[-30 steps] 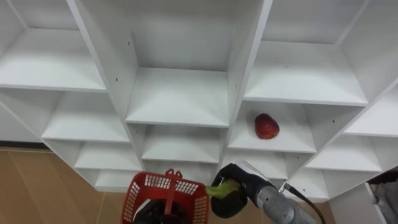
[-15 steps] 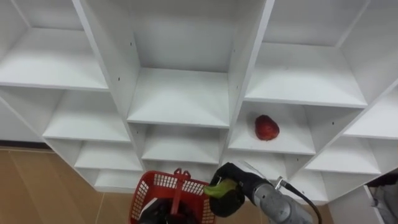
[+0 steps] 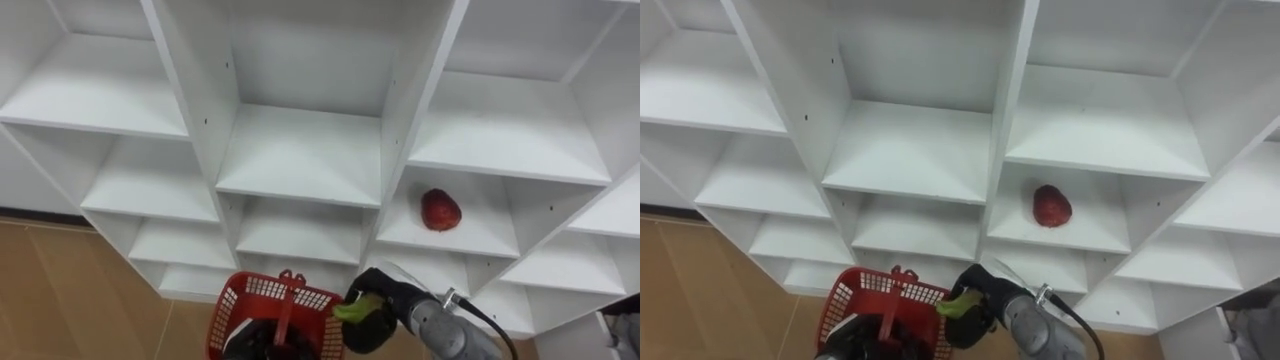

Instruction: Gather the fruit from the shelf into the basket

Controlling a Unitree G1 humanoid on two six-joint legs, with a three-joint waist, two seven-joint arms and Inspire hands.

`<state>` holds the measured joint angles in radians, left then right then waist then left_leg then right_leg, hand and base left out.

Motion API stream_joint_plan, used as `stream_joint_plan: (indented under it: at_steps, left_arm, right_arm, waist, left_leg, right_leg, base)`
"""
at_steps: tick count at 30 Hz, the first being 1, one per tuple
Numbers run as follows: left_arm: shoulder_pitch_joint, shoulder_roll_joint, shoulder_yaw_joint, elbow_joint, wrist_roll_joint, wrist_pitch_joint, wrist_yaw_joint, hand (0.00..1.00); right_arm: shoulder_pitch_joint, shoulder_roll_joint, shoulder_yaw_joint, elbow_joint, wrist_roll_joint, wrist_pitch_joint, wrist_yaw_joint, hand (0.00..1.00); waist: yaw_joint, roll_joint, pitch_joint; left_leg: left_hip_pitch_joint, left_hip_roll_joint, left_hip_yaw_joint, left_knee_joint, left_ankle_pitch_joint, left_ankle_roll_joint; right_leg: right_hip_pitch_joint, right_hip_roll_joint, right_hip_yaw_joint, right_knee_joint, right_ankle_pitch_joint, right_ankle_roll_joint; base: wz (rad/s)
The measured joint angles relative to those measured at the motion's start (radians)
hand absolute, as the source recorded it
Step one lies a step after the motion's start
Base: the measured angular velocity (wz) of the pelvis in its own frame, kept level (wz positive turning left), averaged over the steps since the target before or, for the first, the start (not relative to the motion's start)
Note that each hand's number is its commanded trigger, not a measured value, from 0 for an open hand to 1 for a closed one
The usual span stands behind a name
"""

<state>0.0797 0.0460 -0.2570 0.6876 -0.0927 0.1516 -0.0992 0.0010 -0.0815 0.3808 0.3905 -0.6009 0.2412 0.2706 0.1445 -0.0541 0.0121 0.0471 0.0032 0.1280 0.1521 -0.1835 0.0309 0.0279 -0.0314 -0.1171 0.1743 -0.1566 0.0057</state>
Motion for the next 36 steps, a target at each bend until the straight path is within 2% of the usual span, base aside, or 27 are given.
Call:
stream_joint_plan:
  at_steps: [8,13,18,22,29,36]
  left_arm:
    - [0.005,0.002,-0.016,0.000,0.000,0.002,-0.002,1.00]
    - [0.013,0.008,-0.033,0.000,0.000,0.002,-0.012,1.00]
    - [0.017,0.013,-0.045,0.000,0.000,0.002,-0.030,1.00]
    - [0.019,0.016,-0.062,0.001,0.000,0.002,-0.035,1.00]
    - [0.032,0.019,-0.063,0.009,0.014,0.001,-0.044,1.00]
    - [0.027,0.020,-0.063,0.022,0.020,0.001,-0.046,1.00]
  right_arm:
    - [-0.040,0.000,0.050,0.094,0.015,0.001,-0.044,1.00]
    - [-0.059,0.001,0.053,0.138,0.060,0.001,-0.075,1.00]
    - [-0.082,0.005,0.059,0.189,0.071,-0.002,-0.117,1.00]
    - [-0.108,0.004,0.058,0.234,0.101,-0.002,-0.128,1.00]
    - [-0.140,0.030,0.061,0.307,0.148,-0.023,-0.128,1.00]
    - [-0.145,0.042,0.069,0.340,0.168,-0.033,-0.128,1.00]
  waist:
    - [0.000,0.002,0.0013]
    - [0.000,0.003,0.0017]
    - [-0.006,0.007,0.0041]
    - [-0.002,0.010,0.0064]
    - [-0.001,-0.004,0.0131]
    - [-0.001,-0.004,0.0131]
  left_leg:
    - [-0.004,-0.001,-0.024,0.001,0.000,0.000]
    - [0.000,-0.002,-0.039,0.004,0.000,0.000]
    - [0.000,-0.010,-0.075,0.013,0.000,0.000]
    - [-0.004,-0.016,-0.085,0.016,0.001,0.000]
    - [-0.004,-0.017,-0.105,0.020,0.001,0.001]
    - [-0.006,-0.018,-0.111,0.023,0.001,0.001]
  right_leg:
    - [0.015,-0.003,-0.031,-0.002,0.000,0.000]
    - [0.025,-0.004,-0.040,-0.004,0.000,0.000]
    - [0.044,-0.009,-0.076,-0.006,-0.001,0.002]
    - [0.046,-0.013,-0.084,-0.006,-0.003,0.005]
    - [0.057,-0.017,-0.118,-0.006,-0.004,0.007]
    - [0.062,-0.018,-0.136,-0.006,-0.004,0.007]
  base:
    - [0.10]
    - [0.08]
    - [0.17]
    - [0.10]
    - [0.10]
    - [0.04]
